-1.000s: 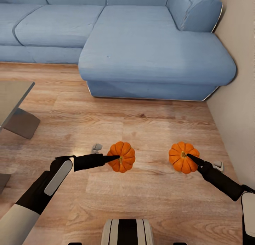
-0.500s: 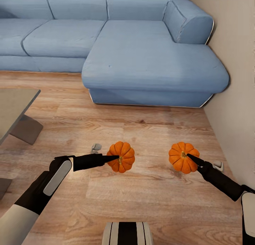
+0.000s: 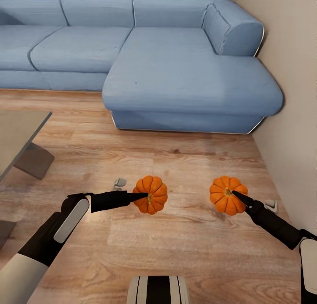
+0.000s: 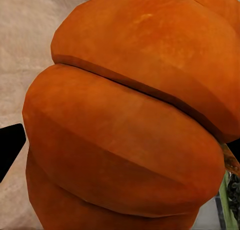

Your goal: Place each of the two pumpkins and all three candles from the living room inside a cabinet in the living room (use any cabinet), then make sure every cabinet is closed, and position the cauldron so it is next to a table in the living room.

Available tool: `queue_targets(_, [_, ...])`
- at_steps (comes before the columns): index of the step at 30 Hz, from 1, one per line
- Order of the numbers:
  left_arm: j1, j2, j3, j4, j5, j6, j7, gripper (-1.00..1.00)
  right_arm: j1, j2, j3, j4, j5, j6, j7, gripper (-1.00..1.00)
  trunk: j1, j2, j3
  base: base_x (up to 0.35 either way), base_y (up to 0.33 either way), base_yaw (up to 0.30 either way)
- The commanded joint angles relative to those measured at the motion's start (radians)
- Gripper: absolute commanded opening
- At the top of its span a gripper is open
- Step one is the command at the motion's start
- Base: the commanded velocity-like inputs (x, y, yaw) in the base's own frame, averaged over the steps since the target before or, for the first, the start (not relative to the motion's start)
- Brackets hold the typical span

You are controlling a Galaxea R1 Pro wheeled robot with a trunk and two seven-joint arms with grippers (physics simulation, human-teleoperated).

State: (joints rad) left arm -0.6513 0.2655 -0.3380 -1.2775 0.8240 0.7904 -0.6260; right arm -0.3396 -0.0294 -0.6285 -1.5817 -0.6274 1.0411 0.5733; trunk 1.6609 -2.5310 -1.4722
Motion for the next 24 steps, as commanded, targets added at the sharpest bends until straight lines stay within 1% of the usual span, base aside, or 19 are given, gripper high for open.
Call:
queue_targets(1, [-0.001,0.001,-0.001,0.000,0.006,0.006,0.002,-1.00,-0.001,0.000,-0.002,0.000,0.003,0.006,0.011,-1.00,0.000,0.000,-0.001,-0.230,0.000,0.000])
queue_targets(11, [-0.001,0.004,-0.001,0.000,0.006,0.006,0.000,-1.00,-0.001,0.000,-0.001,-0.001,0.003,0.006,0.013,-1.00,0.000,0.000,-0.001,-0.301,0.000,0.000])
queue_targets(15, [-0.001,0.004,-0.001,0.000,0.006,0.006,0.000,-1.00,-0.001,0.000,-0.001,-0.001,0.003,0.006,0.017,-1.00,0.000,0.000,-0.001,-0.098,0.000,0.000])
queue_targets(24, [-0.001,0.005,-0.001,0.000,0.006,0.006,-0.003,-1.00,-0.001,0.000,-0.005,0.001,-0.008,0.006,0.012,-1.00,0.000,0.000,-0.001,-0.013,0.000,0.000])
